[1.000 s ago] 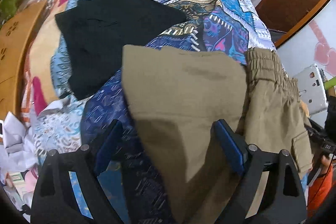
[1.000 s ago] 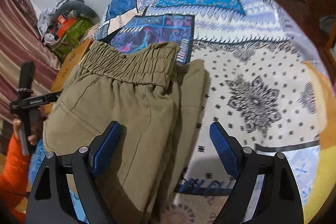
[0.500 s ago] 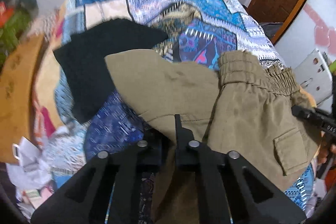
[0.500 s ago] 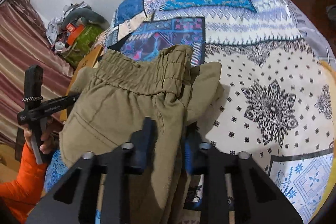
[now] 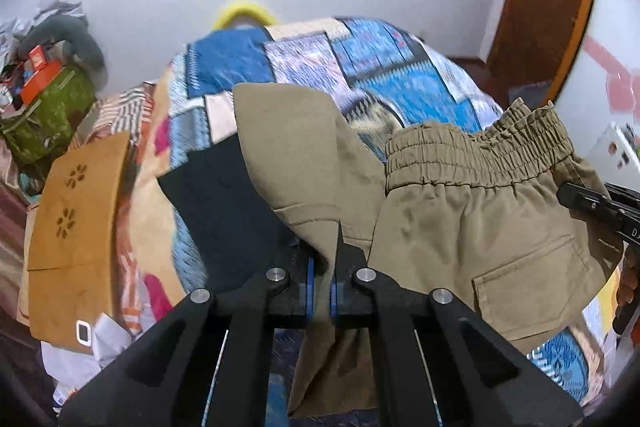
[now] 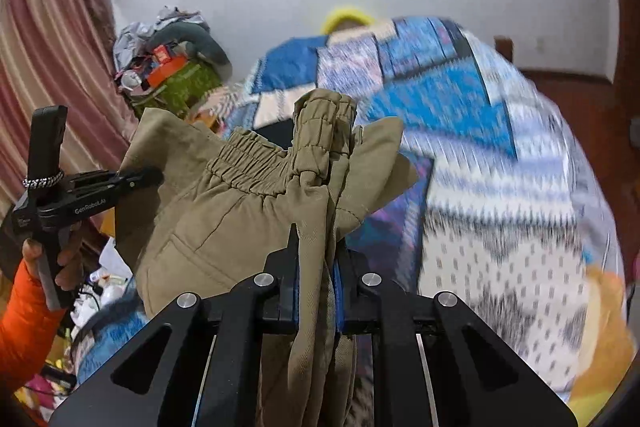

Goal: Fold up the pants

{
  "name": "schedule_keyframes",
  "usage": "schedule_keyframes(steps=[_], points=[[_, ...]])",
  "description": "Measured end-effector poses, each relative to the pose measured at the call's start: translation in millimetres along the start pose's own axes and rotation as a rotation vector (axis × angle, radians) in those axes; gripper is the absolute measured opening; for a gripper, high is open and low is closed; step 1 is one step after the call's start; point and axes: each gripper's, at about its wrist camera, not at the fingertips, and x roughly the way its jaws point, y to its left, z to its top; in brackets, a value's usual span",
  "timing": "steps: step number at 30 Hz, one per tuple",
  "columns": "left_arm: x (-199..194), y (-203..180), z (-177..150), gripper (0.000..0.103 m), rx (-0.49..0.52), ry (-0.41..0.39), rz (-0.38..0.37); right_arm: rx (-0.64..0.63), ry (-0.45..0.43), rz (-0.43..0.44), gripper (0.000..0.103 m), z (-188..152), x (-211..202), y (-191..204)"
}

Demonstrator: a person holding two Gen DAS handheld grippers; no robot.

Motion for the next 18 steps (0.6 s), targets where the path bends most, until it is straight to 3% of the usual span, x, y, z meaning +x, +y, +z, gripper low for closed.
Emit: schedule_keyframes(steps=[9,18], points=[[11,68,40,0.005,-0.096,-0.054,0.095,-0.085,-0.054,0.060,0.010,66,55,27],[62,128,53,0.005,-0.162,-0.006,0.218,-0.153,-0.013,0.078,0.010,102,132,54]])
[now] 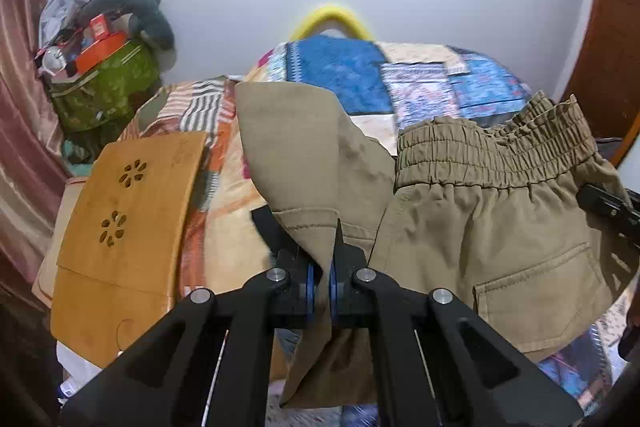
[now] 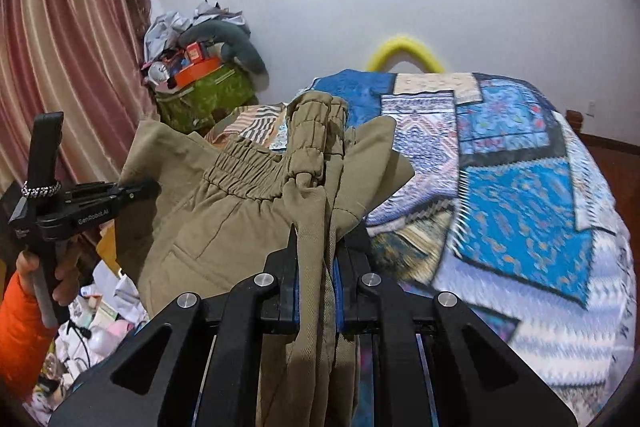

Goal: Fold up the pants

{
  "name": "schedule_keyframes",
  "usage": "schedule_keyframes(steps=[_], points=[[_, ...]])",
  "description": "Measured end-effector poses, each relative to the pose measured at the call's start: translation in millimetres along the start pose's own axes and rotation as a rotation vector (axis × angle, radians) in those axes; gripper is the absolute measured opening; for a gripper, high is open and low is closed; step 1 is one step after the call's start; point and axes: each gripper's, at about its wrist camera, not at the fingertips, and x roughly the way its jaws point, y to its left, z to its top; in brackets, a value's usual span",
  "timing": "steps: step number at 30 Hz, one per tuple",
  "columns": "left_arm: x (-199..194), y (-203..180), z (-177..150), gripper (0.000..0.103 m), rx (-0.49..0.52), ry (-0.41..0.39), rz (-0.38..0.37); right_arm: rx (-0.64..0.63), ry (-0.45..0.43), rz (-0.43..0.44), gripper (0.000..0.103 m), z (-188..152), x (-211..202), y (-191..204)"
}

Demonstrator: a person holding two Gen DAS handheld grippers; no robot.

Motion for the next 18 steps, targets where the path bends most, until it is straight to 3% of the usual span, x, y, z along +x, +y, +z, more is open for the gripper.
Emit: schedule_keyframes(steps=[9,14,18], points=[[97,21,-19,0.005,-0.038,0.138,0.050,0.052,0.113,-0.015,0.010,-9,76,-8],[152,24,-44,0.008,-0.045,0.286,0.066,0.042,0.227,-0.055,0.011,-29,109,-16],[166,29,-56,0.025,-0.041,0.309,0.086,0.081,0.272,-0.066,0.013,-38,113,-28]])
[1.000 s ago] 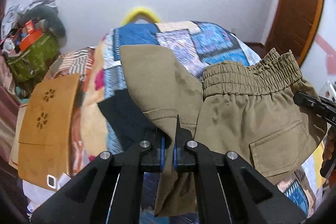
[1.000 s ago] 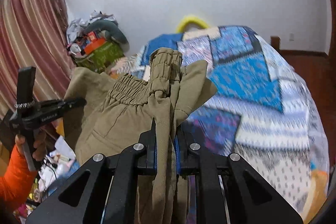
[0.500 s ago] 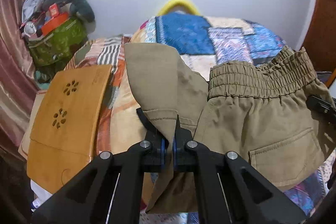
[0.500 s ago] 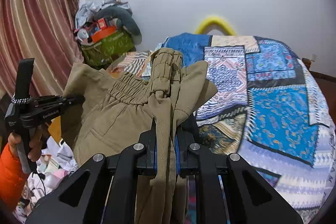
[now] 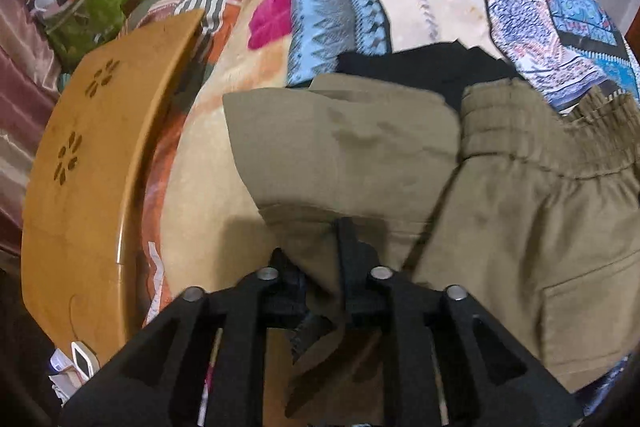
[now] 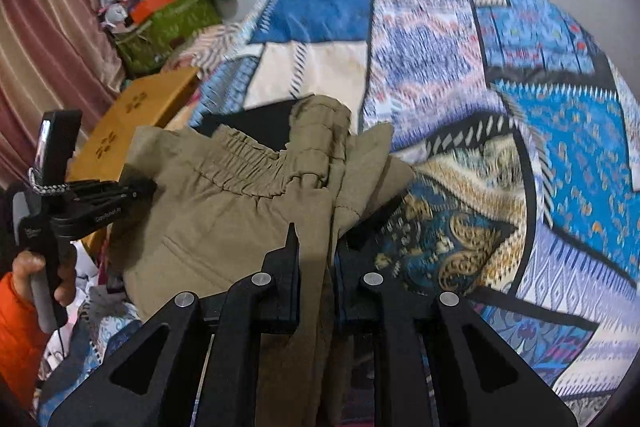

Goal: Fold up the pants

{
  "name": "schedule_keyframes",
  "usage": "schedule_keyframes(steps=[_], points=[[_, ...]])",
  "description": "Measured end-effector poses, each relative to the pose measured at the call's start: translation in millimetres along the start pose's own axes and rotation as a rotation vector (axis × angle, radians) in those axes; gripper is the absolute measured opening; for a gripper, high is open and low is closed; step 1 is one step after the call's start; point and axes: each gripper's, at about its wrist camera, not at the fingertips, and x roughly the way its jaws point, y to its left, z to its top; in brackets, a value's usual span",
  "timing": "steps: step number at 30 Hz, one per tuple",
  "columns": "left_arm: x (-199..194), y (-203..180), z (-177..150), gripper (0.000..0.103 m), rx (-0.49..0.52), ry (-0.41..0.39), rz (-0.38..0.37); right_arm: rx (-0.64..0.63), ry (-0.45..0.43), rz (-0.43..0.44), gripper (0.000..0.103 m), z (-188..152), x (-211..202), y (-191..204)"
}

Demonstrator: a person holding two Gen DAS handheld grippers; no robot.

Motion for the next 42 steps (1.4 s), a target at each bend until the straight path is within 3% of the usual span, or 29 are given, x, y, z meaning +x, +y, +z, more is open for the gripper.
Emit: schedule_keyframes(steps=[4,11,17,20,28,33,38,42], points=[[0,13,-6,0.050,0.002,-0.012,0.071,-0.029,0.032,-0.039,0.023,-5,-4,-2],[-21,33,-23,0.051,0.029,-0.006,0.090,-0.035,-0.007,-0.048,0.033,-19,-35,-4],[-84,34,-42,0.050,0.055,-0.077,0.056,-0.003,-0.104,-0.026,0.036,-34,-95,2],[-137,29,-51,0.051,0.056,-0.167,0.002,-0.014,-0.190,-0.022,0.036,-38,-135,15],[-315,1,-98,0.051,0.114,-0.497,-0.127,-0.131,-0.476,0.006,0.036,-59,-251,81],[-397,-10,-142,0.051,0.125,-0.688,-0.149,-0.222,-0.628,0.009,0.036,-86,-303,123],[-447,-11,-183,0.052,0.110,-0.817,-0.174,-0.265,-0.755,0.022,0.036,-118,-339,157],[-470,-6,-211,0.068,0.070,-0.907,-0.161,-0.268,-0.808,0.031,0.043,-133,-350,170]])
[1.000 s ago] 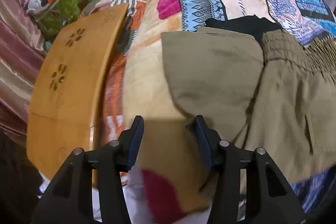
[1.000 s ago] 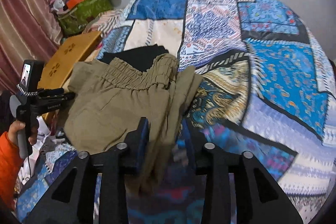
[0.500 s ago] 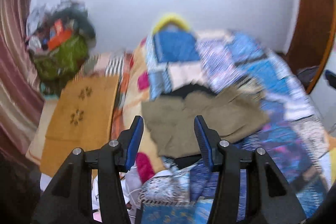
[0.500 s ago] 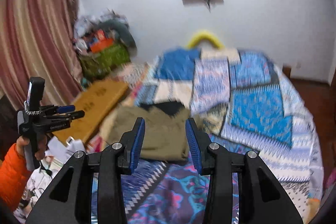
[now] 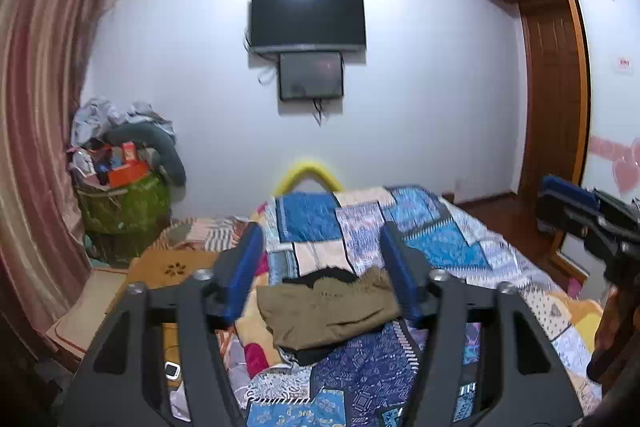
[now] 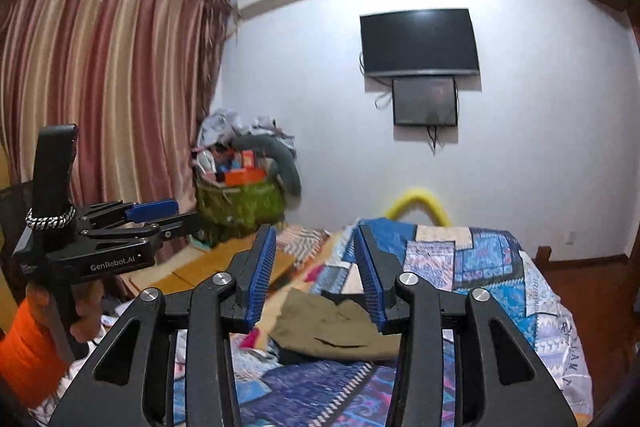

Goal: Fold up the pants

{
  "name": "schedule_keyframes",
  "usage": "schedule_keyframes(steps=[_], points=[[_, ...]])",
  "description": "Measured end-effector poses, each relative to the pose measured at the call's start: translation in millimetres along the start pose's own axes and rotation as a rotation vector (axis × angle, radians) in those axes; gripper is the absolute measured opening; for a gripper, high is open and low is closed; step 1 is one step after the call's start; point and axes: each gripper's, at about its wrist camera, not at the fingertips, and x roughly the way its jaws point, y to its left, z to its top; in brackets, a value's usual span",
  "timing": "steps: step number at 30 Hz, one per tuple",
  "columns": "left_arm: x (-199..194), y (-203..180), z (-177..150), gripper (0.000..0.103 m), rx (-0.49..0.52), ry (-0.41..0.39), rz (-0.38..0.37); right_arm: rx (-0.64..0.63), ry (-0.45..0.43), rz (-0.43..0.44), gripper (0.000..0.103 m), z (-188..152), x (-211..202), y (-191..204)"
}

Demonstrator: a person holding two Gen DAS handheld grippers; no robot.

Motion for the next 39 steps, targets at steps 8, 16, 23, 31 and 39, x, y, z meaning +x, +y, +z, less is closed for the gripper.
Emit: schedule_keyframes(steps=[8,16,23,31,39], points=[[-24,4,-7,0.100,-0.025,-0.041,-0.008,0.008,-0.044,-0.053,0.088,-4,-13,12],[-34,3,-11,0.103,-0.026,-0.057,-0.015,0.022,-0.049,-0.087,0.103,-2,-18,13],[-35,2,-14,0.103,-0.027,-0.061,-0.021,0.021,-0.049,-0.089,0.103,-6,-21,15],[-35,0,-16,0.103,-0.028,-0.060,-0.028,0.022,-0.042,-0.096,0.103,-8,-24,16],[-31,0,-19,0.103,-0.029,-0.049,-0.029,0.030,-0.030,-0.101,0.103,-9,-24,16]])
